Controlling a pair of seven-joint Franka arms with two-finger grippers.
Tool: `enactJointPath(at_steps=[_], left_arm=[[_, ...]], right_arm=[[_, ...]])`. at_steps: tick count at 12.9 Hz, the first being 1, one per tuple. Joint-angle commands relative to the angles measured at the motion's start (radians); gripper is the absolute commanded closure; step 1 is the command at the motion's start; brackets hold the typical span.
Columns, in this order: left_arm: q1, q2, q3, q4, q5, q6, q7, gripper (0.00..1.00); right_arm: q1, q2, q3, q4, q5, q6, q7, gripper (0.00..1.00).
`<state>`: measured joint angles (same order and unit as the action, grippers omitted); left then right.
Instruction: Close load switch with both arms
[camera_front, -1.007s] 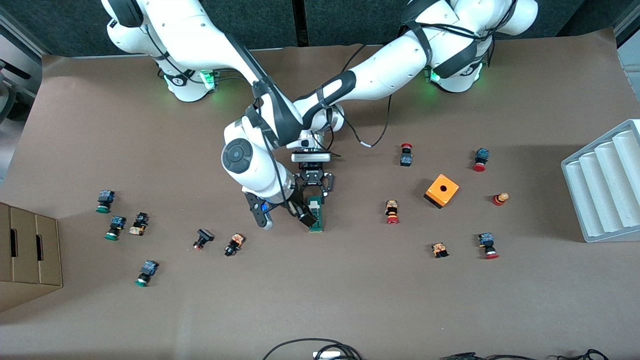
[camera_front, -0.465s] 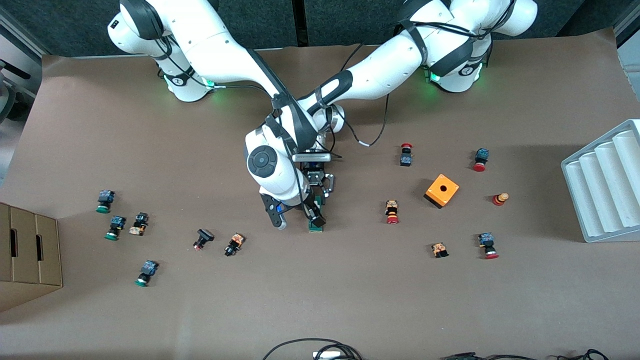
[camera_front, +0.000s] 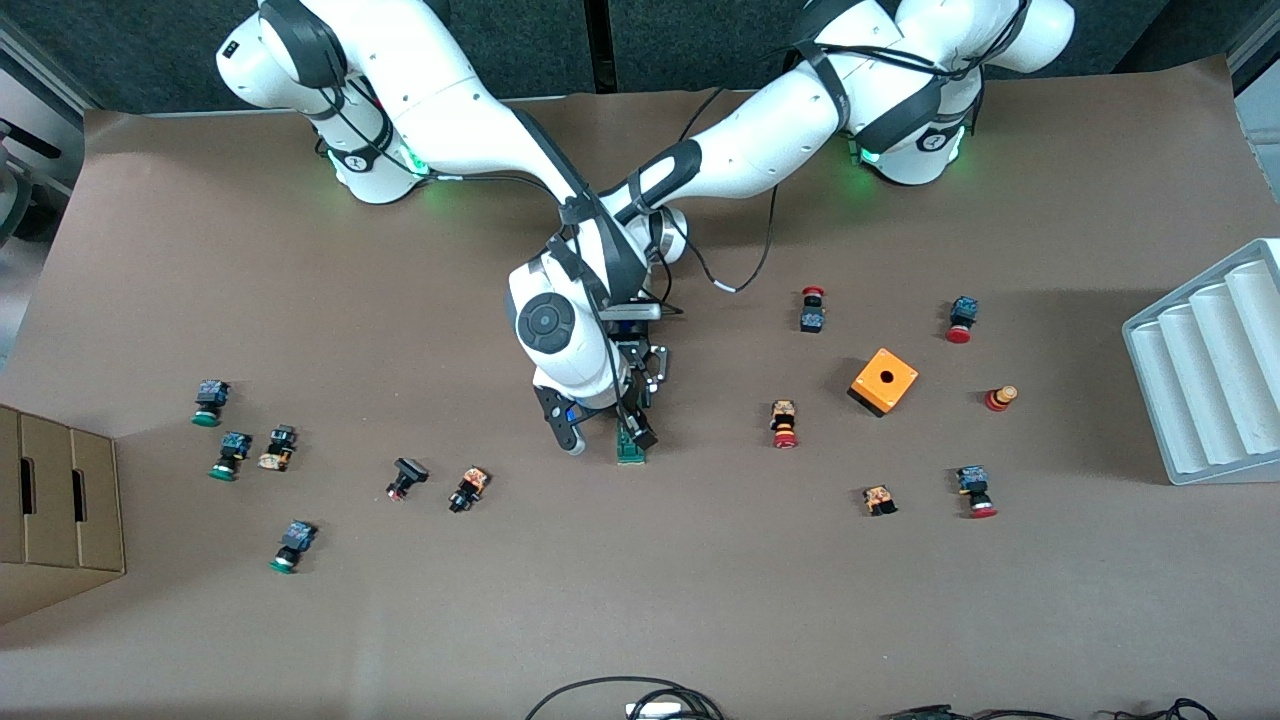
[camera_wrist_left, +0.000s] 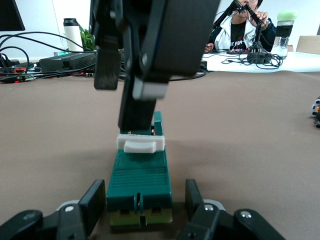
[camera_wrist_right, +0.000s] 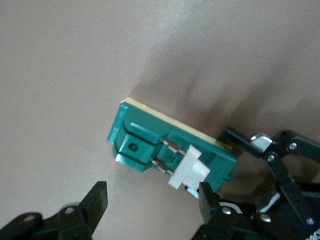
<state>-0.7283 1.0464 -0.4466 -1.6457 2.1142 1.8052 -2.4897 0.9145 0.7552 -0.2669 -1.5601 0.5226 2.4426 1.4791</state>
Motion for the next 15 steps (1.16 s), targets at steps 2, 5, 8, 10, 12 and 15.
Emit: enactJointPath(at_steps=[2,5,8,10,12,15], left_arm=[[-0.019,0.037,0.006,0.020,0.009,-0.010,-0.017,0.27],[-0.019,0.037,0.006,0.020,0.010,-0.010,-0.017,0.27],[-0.019,0.037,0.006,0.020,0.010,-0.010,-0.017,0.27],[-0.019,0.037,0.006,0.020,0.010,-0.010,-0.017,0.27],[-0.019,0.037,0.006,0.020,0.010,-0.010,-0.017,0.27],[-0.019,0.037,0.006,0.020,0.010,-0.010,-0.017,0.28]], right_arm=[[0.021,-0.007,-0.011,-0.041,0.027,0.027,0.004,0.17],[0.032,-0.010,-0.008,-0.063,0.028,0.058,0.006,0.17],[0.032,-0.010,0.009,-0.067,0.031,0.075,0.006,0.19],[0.026,-0.011,0.009,-0.066,0.031,0.075,0.003,0.24],[0.020,-0.013,0.009,-0.064,0.030,0.073,-0.008,0.28],[0.003,-0.013,0.009,-0.058,0.024,0.072,-0.013,0.35]])
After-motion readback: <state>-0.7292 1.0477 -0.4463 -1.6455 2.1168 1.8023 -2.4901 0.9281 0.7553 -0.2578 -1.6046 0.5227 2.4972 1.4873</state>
